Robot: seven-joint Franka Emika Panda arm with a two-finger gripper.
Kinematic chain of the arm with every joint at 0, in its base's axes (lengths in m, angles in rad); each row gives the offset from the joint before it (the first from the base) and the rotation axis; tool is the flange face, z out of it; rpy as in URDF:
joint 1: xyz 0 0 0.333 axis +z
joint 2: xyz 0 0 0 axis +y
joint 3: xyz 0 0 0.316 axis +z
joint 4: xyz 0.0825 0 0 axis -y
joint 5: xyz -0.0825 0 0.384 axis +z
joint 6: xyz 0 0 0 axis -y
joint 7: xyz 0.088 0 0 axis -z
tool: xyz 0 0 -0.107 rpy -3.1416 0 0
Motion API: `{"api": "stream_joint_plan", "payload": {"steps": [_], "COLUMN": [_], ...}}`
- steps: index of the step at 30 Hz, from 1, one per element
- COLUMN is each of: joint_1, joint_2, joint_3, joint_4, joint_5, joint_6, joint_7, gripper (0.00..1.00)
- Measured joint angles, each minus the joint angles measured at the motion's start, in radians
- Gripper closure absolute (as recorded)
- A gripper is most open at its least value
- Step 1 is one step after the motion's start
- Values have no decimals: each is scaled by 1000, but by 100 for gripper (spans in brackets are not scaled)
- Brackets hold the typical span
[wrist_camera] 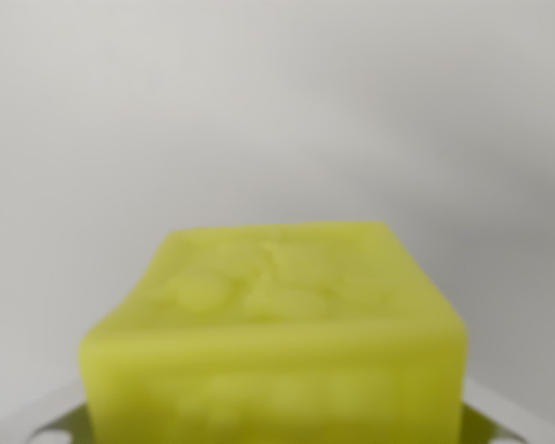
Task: Pick yellow cube
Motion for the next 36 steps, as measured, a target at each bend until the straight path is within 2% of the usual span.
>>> {"api": "stream_joint_plan", "payload": {"steps": [27, 36], "joint_1": [0, 0], "joint_2": [-109, -115], "joint_3": [0, 0], "joint_4": [54, 58], "joint_5": [3, 3], "joint_6": [-163, -173], "joint_7": [-2, -2], "gripper": [100, 100]}}
